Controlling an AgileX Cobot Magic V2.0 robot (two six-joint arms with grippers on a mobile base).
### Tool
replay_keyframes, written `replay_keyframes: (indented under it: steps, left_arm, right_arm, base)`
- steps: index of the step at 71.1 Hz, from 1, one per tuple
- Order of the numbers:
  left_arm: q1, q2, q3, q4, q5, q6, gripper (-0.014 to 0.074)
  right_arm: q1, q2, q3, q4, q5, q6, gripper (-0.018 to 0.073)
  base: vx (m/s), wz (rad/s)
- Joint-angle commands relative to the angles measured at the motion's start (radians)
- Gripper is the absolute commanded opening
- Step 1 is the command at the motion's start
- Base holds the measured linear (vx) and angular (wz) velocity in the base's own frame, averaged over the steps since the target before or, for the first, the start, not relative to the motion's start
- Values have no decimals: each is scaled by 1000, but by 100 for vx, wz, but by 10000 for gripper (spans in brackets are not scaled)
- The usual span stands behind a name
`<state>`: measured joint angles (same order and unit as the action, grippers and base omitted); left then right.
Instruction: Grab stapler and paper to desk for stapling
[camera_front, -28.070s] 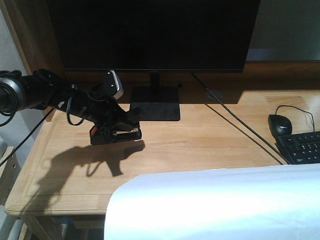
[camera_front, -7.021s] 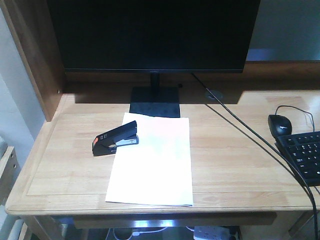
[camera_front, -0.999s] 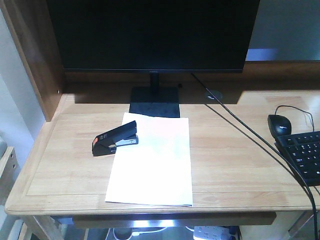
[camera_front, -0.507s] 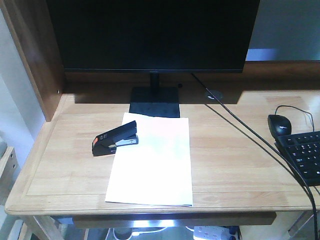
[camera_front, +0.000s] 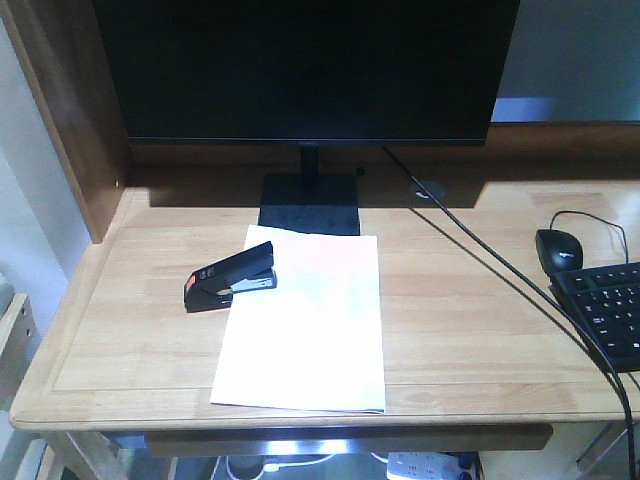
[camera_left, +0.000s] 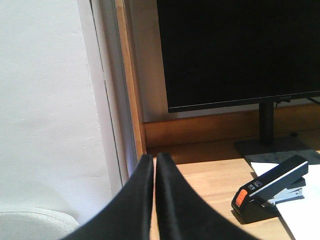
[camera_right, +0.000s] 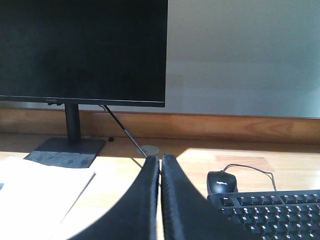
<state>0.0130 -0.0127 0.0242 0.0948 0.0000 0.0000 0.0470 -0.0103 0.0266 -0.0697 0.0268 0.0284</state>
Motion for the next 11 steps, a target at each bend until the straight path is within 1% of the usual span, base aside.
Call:
replay_keyframes:
  steps: [1, 11]
  left_arm:
    - [-2, -15, 11, -1, -67, 0, -6]
    - [-2, -15, 11, -1, -67, 0, -6]
  right_arm:
    - [-7, -10, 5, -12, -83, 0, -10]
    - [-7, -10, 5, -12, -83, 0, -10]
  base:
    - [0, 0]
    - [0, 0]
